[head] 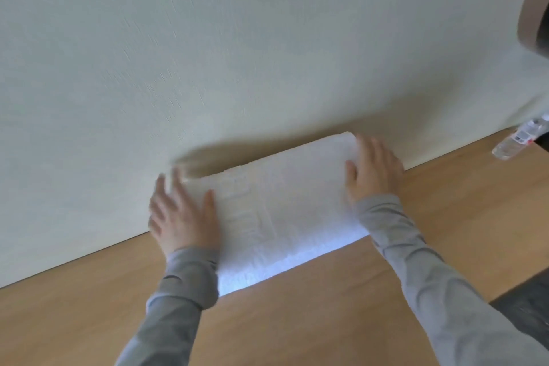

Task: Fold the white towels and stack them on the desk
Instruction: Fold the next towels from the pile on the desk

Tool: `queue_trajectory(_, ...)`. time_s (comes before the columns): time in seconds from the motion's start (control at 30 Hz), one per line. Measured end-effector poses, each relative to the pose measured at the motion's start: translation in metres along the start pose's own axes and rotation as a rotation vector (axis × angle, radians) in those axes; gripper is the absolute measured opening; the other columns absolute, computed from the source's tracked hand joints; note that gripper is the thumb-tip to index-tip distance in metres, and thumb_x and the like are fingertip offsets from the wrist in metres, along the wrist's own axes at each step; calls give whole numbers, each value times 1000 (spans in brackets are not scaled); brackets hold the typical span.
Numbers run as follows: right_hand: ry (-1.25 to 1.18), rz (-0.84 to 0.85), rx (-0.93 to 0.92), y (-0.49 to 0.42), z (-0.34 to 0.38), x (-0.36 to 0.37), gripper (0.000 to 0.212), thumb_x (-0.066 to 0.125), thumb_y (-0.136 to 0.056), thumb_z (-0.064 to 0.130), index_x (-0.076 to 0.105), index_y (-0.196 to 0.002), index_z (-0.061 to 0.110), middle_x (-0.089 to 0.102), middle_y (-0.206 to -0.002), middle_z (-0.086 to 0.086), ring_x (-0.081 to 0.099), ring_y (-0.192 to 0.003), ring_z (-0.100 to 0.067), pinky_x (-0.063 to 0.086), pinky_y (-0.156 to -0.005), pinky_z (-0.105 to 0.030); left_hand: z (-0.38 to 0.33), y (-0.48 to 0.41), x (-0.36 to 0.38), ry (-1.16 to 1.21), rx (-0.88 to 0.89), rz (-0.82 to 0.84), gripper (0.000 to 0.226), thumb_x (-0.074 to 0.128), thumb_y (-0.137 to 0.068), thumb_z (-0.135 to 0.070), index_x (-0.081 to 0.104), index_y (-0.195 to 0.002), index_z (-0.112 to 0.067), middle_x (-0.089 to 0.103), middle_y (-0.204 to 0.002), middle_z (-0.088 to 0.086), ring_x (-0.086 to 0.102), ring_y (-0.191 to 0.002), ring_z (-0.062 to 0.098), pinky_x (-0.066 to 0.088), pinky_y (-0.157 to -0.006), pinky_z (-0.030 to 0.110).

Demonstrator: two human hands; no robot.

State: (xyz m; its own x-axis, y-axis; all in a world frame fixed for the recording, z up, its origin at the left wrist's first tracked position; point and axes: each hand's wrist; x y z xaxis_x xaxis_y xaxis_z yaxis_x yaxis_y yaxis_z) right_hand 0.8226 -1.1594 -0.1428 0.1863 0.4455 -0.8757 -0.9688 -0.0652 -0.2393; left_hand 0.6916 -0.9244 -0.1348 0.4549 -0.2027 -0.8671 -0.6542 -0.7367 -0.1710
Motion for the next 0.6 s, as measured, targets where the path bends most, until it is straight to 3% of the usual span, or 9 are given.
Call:
queue_trajectory(0.07, 7, 111, -284, 11, 32, 5, 52, 31, -91, 30, 40, -139, 14, 36, -149, -6, 28, -140, -23, 14, -113, -46, -26, 21, 6, -247, 367, 59, 59, 31, -94, -47, 24, -148, -24, 16, -158, 7, 16, -144, 27, 4, -115, 49)
queue_trajectory(0.13, 103, 281, -427, 23, 50, 20, 53, 24, -97, 38, 29, -146, 18, 23, -155, 2, 13, -145, -14, -3, -115, -42, -38, 33, 19, -297, 501, 236, 63, 7, -92, -52, 3, -151, -30, -5, -160, -2, -8, -147, 17, -16, -115, 44)
queue_trajectory(0.23, 213, 320, -432, 25, 38, 36, 58, 19, -98, 44, 10, -150, 21, 7, -158, 7, 0, -146, -8, -11, -115, -40, -27, 30, 36, -324, 518, 329, 65, -6, -85, -58, -21, -145, -34, -21, -157, -8, -25, -141, 9, -17, -115, 42)
queue_trajectory(0.4, 247, 283, -433, 20, 36, 53, 71, -1, -86, 50, 14, -149, 21, 12, -158, 7, 5, -146, -10, -12, -114, -38, -21, 19, 47, -345, 514, 380, 66, -5, -87, -58, -18, -147, -33, -22, -157, -8, -22, -144, 12, -18, -115, 41)
queue_trajectory(0.6, 272, 329, -404, 14, 37, 55, 60, 16, -95, 46, 12, -150, 23, 11, -158, 8, 2, -145, -8, -12, -114, -38, -24, 12, 40, -348, 512, 475, 62, 6, -94, -57, -20, -146, -34, -26, -155, -10, -24, -142, 10, -20, -113, 40)
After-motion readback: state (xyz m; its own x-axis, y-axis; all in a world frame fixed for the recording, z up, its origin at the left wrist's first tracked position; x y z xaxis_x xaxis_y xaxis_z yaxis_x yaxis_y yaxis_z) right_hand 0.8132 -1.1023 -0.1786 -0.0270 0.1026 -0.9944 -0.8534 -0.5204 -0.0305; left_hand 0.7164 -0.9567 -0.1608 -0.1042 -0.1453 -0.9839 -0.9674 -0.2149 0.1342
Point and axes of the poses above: each hand's wrist, its own y-axis away from the middle knuckle, its own x-axis out of the palm, z = x × y
